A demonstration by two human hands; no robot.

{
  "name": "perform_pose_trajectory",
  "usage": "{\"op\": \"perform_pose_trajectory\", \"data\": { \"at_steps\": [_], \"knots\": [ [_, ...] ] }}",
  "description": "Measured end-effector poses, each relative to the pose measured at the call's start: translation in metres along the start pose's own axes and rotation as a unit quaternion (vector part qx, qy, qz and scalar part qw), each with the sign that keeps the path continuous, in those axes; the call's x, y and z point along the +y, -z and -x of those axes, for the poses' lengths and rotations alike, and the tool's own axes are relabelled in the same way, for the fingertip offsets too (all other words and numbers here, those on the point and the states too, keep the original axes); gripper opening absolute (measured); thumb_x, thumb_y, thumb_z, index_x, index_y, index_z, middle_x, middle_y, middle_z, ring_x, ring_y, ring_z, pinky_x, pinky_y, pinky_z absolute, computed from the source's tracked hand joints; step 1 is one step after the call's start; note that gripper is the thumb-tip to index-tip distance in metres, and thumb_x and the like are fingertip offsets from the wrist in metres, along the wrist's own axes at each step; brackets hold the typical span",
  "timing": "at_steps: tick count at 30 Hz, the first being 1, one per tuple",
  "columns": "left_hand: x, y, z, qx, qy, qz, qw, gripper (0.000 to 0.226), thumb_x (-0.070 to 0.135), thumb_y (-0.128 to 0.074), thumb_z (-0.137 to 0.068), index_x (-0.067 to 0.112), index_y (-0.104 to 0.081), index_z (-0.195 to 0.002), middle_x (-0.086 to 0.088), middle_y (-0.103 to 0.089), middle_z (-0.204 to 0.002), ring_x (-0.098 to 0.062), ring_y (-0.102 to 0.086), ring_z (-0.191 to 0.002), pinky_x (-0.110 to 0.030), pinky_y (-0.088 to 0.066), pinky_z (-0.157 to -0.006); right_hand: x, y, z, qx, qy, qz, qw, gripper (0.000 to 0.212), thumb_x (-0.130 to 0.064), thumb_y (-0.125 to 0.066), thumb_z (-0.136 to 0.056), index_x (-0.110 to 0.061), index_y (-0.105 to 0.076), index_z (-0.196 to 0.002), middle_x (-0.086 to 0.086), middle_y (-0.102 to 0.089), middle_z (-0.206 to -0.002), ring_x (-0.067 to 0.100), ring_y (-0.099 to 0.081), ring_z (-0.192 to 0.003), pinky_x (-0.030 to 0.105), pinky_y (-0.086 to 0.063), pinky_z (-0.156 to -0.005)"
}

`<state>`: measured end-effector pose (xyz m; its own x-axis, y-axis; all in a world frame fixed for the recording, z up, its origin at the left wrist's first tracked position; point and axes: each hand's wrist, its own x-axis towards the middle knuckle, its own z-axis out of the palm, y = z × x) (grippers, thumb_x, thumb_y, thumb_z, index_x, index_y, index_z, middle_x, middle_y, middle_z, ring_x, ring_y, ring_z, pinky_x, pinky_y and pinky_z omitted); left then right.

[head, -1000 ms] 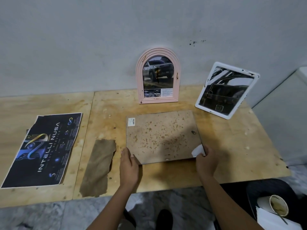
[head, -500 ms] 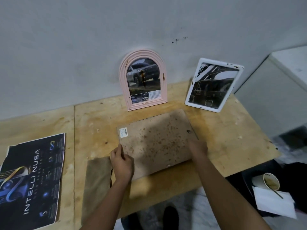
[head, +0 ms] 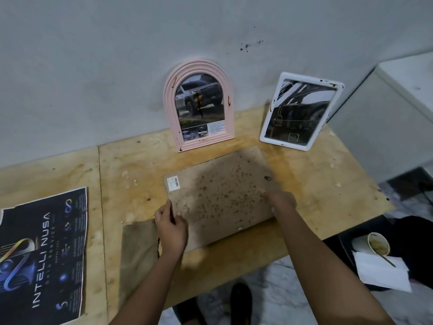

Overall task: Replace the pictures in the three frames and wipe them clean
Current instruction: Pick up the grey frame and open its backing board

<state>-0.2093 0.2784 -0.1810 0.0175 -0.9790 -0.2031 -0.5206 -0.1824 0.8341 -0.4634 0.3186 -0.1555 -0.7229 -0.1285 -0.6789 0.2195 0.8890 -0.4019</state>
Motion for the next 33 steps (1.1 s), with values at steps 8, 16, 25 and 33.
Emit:
{"op": "perform_pose_trajectory", "data": {
  "at_steps": [8,16,25,33],
  "knots": [
    [-0.001,-0.006,-0.001,0.012,0.012,0.004,1.000,0.051,-0.001,-0.045,-0.093,0.008,-0.035,-0.142,-0.014,-0.039,-0.130,-0.026,-0.039,-0.121,-0.021,-0.030,-0.095,-0.004,0.006,-0.008,-0.043,0.042,-0.079,0.995,0.024,-0.020,-0.071,-0.081,-0.003,-0.055,-0.086,0.014,-0.061,-0.105,0.030,-0.059,-0.095,0.047,-0.051,-0.089],
    [-0.002,-0.005,-0.004,-0.011,-0.005,-0.027,1.000,0.052,0.000,-0.039,-0.096,0.004,-0.026,-0.145,-0.013,-0.036,-0.129,-0.023,-0.038,-0.118,-0.013,-0.026,-0.090,0.027,0.017,-0.008,-0.093,0.122,-0.055,0.987,0.050,-0.033,-0.075,-0.076,-0.008,-0.055,-0.114,0.009,-0.063,-0.104,0.024,-0.061,-0.084,0.035,-0.049,-0.067],
    [0.001,-0.009,-0.001,0.015,0.005,-0.011,1.000,0.051,-0.001,-0.037,-0.095,0.005,-0.027,-0.145,-0.012,-0.038,-0.127,-0.020,-0.040,-0.113,-0.016,-0.029,-0.089,0.039,0.027,-0.003,-0.069,0.298,-0.003,0.952,0.052,-0.033,-0.077,-0.074,-0.014,-0.046,-0.110,0.003,-0.052,-0.107,0.019,-0.051,-0.092,0.025,-0.046,-0.062],
    [-0.003,-0.009,-0.003,0.022,0.017,-0.013,1.000,0.052,-0.002,-0.037,-0.094,0.005,-0.028,-0.145,-0.011,-0.036,-0.129,-0.025,-0.039,-0.118,-0.023,-0.032,-0.095,0.039,0.030,-0.015,-0.065,0.332,0.014,0.941,0.039,-0.035,-0.076,-0.076,-0.007,-0.048,-0.079,0.011,-0.052,-0.083,0.020,-0.050,-0.073,0.027,-0.037,-0.055]
  ]
}}
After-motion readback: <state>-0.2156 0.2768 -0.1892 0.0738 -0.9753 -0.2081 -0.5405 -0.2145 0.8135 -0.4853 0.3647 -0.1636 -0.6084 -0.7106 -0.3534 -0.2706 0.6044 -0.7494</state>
